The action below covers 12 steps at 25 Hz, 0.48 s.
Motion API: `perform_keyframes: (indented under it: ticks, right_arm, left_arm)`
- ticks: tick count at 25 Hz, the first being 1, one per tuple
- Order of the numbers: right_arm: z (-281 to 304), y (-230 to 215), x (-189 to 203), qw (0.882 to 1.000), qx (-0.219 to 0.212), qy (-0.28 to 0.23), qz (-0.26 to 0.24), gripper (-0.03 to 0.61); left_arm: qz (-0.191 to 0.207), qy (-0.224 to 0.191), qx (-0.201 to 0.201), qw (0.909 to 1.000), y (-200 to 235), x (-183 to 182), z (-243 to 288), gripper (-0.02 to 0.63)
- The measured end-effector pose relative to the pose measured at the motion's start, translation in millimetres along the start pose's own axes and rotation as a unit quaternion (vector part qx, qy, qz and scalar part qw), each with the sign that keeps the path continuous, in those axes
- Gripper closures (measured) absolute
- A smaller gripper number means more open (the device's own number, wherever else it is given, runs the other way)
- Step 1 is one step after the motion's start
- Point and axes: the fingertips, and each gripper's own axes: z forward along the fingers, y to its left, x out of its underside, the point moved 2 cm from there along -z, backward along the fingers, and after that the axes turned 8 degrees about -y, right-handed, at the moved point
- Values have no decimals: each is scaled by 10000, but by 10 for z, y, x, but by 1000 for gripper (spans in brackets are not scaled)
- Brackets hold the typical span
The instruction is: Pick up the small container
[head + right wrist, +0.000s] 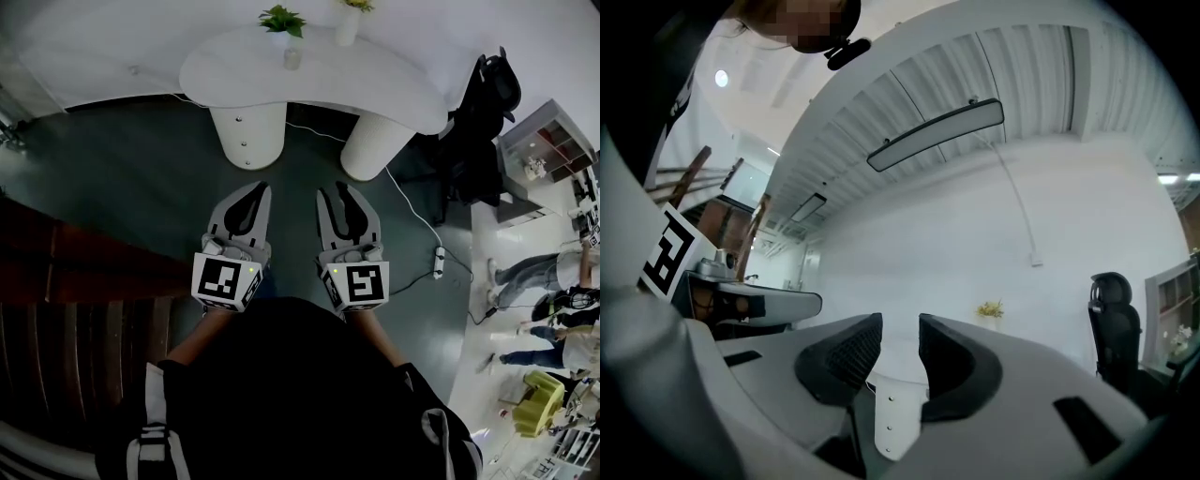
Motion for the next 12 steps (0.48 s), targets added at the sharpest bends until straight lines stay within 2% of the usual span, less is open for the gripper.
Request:
perform_keyframes:
  ticks: [6,9,12]
  right_arm:
    - [784,-130,216,9996,88,282,-39,446]
    - [1188,-243,283,9998,168,109,-99,446]
    - [1563,-353,406,9995,284,143,-67,446]
  left_arm:
    - [-2,105,148,9998,626,162,583,607]
    - [9,94,238,9997,916,213,894,607]
    - [-146,317,263,9990,1192,320,1175,607]
